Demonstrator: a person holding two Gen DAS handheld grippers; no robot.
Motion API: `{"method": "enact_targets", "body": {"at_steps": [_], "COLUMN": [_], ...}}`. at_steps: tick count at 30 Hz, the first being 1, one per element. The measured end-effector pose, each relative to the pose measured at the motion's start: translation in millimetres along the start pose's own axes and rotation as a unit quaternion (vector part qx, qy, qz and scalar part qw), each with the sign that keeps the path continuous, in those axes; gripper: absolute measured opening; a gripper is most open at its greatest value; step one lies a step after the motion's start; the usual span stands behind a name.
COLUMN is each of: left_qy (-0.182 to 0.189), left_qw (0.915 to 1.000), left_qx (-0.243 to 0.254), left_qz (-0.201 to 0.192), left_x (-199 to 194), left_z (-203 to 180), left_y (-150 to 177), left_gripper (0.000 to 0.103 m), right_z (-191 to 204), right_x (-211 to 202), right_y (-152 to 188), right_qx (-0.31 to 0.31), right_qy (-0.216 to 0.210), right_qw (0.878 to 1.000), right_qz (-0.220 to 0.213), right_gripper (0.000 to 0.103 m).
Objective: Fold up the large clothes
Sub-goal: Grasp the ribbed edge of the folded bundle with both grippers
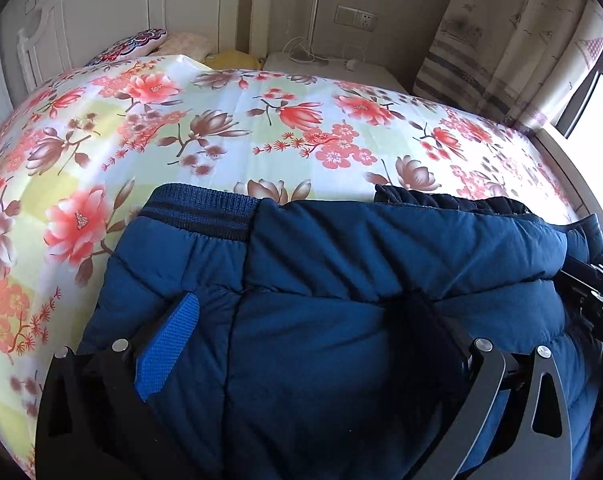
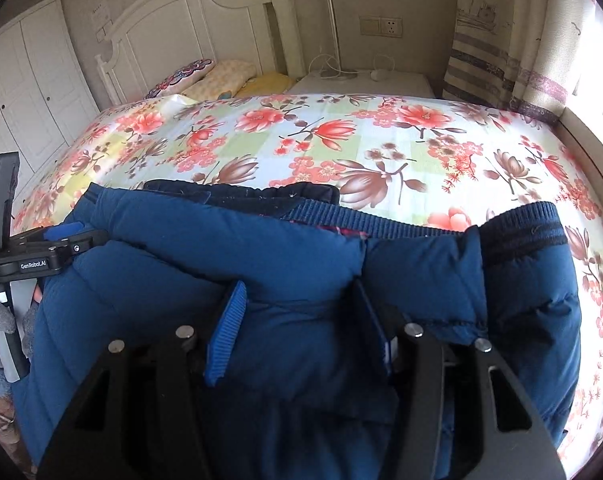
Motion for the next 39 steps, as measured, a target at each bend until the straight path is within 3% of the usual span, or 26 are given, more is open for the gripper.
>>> {"method": "enact_targets", "body": {"at_steps": [5, 10, 13, 15, 17, 21, 24, 27, 28, 29, 31, 36, 39], "left_qy": [-0.014, -0.016, -0.015, -0.013, -0.008, -0.01, -0.006, -0.007, -0.007, -0.005, -0.006, -0.014, -0.006], "left_qw": [0.9999, 0.9998, 0.9998, 0.9999, 1.0, 0.9999, 1.0, 1.0, 1.0, 1.0, 1.0, 0.9994, 0.9997], "left_qx": [0.009, 0.01, 0.01, 0.006, 0.001, 0.003, 0.0, 0.0, 0.0, -0.001, 0.0, 0.015, -0.012], "left_qz": [0.0, -0.001, -0.001, -0.001, 0.0, 0.001, 0.001, 0.001, 0.001, 0.001, 0.001, 0.027, 0.021], "left_x": [2.0, 2.4, 2.3, 2.0, 2.3, 3.0, 3.0, 3.1, 3.2, 3.1, 2.7, 5.5, -8.8], "left_z": [-2.9, -2.6, -2.6, -2.2, -0.2, -1.0, -1.6, -1.0, -1.0, -1.4, -1.5, -3.3, -6.0], "left_y": [0.1, -0.1, -0.1, -0.5, -0.6, -0.6, -0.5, -0.4, -0.4, -0.5, -0.2, -2.3, -16.0], "left_gripper": [0.099, 0.099, 0.099, 0.099, 0.099, 0.099, 0.099, 0.099, 0.099, 0.099, 0.099, 0.099, 0.099], "right_z": [14.4, 79.2, 96.0, 81.2, 71.1, 69.4, 28.8, -34.1, -60.7, -74.8, -87.3, -85.2, -86.2], "right_x": [-6.9, -12.2, 32.0, 66.7, 72.4, 48.0, 6.1, -17.9, -20.0, -18.7, -19.3, -15.3, -15.9], "right_y": [-9.1, -43.7, -48.4, -34.1, -36.6, -42.8, -51.9, -38.5, -24.3, -12.6, -6.0, -5.8, -4.9], "right_qx": [-0.032, -0.095, -0.129, -0.112, -0.072, -0.061, -0.047, -0.005, 0.026, 0.062, 0.108, 0.092, 0.101], "right_qy": [0.068, 0.029, 0.041, 0.051, 0.019, 0.0, 0.057, 0.106, 0.094, 0.053, 0.007, 0.021, 0.007], "right_qw": [0.997, 0.995, 0.99, 0.989, 0.994, 0.997, 0.997, 0.994, 0.995, 0.997, 0.994, 0.995, 0.994], "right_qz": [0.022, -0.014, 0.032, 0.083, 0.077, 0.051, 0.007, 0.004, 0.007, 0.001, -0.023, -0.022, -0.034], "right_gripper": [0.059, 0.059, 0.059, 0.058, 0.059, 0.059, 0.065, 0.074, 0.077, 0.077, 0.077, 0.077, 0.077]}}
Point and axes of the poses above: each gripper's, at about its wrist camera, not at the fingertips, and x roughly the way its jaws point, z to its left, y to its underside, the point moved 9 cm from there along x, roughly the way its jaws point, and after that the axes turned 15 degrees about -y, right-handed, at the moved point
